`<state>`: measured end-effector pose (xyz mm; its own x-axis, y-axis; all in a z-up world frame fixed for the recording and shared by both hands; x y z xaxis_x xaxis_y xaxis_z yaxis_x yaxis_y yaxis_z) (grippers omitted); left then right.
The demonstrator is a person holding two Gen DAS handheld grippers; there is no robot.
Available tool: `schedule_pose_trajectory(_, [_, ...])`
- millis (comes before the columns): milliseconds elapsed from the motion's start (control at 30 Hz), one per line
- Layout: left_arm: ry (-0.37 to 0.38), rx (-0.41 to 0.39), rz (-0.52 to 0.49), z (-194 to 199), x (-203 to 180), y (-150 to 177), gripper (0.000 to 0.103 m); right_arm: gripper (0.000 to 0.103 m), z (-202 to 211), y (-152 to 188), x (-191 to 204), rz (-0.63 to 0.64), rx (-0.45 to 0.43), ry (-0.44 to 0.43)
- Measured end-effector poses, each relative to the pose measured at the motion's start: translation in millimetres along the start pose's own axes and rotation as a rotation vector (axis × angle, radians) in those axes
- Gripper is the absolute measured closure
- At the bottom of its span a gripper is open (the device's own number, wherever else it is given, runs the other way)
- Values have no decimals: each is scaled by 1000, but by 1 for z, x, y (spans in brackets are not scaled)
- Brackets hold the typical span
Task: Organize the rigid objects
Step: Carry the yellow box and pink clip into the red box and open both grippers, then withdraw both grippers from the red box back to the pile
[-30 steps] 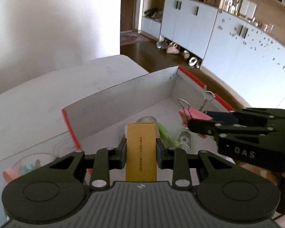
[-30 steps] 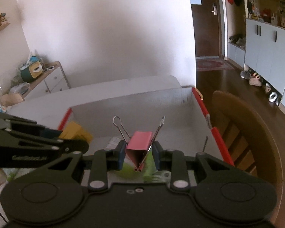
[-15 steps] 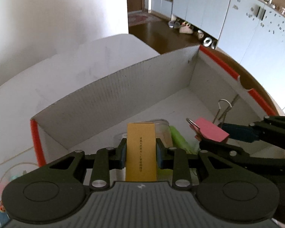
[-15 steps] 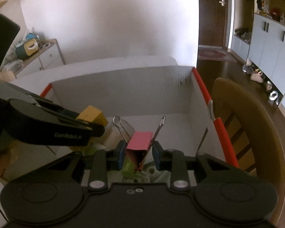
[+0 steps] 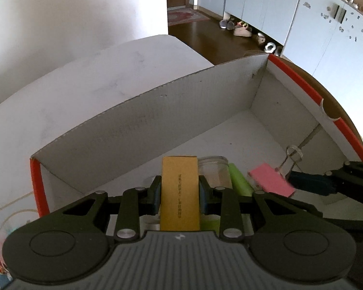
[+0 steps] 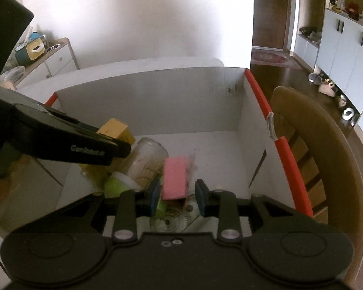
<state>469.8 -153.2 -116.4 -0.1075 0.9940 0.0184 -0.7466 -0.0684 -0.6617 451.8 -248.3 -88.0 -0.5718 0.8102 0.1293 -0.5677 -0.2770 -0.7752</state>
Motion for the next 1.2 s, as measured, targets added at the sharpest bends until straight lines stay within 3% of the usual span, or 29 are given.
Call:
schedule_pose_trajectory(333, [8,-8,-20,10,0,2,71,62,12,-2,-2,-20,2,-12])
schedule_pose_trajectory(467, [16,-43,-20,25,3,6,47,58,21,-4,0,-30,-24,1])
schedule_pose_trajectory(500, [20,-55,-15,29,4,7,45,57,22,-6,1,-32,-27,2])
schedule_pose_trajectory(1200, [83,-196,13,115,36,21,45,32,77,-17,57,-23,-135,-8])
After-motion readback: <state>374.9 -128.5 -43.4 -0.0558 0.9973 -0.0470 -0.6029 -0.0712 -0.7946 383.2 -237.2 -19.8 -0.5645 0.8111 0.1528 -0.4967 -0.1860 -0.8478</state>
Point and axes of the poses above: each gripper's, at about its wrist camera, not at the fingertips, and z roughly against the way its jaws point, x to its left, y to its underside, the point moved 1 cm from there along -z, roughly the way its jaws point, and after that the axes turned 11 degrees about -x, right-handed, at the moved point
